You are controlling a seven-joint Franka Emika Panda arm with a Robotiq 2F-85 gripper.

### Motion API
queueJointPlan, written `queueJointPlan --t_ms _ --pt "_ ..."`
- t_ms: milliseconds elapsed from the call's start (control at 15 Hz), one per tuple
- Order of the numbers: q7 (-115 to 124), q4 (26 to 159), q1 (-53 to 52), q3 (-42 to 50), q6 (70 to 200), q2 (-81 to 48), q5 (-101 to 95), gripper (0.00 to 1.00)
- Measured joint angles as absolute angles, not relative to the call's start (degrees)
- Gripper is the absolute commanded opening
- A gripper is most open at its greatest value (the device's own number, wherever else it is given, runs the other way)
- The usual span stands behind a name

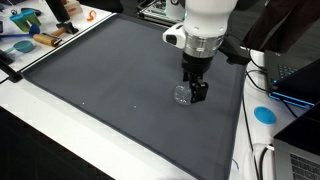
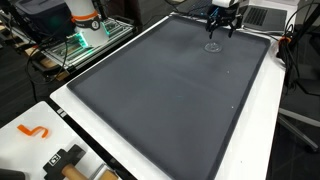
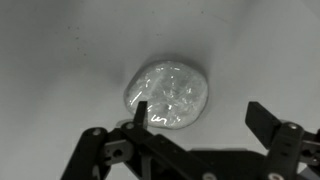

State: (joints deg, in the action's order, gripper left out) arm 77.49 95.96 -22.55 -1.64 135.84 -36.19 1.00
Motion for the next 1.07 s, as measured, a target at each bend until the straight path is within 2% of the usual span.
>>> queueJointPlan --t_ms 733,1067 --pt "78.88 101.59 -22.16 -0.9 140.05 -35.33 1.0 1.0" --pt "78.9 102.06 -21.99 -0.91 140.07 -35.37 1.06 0.95"
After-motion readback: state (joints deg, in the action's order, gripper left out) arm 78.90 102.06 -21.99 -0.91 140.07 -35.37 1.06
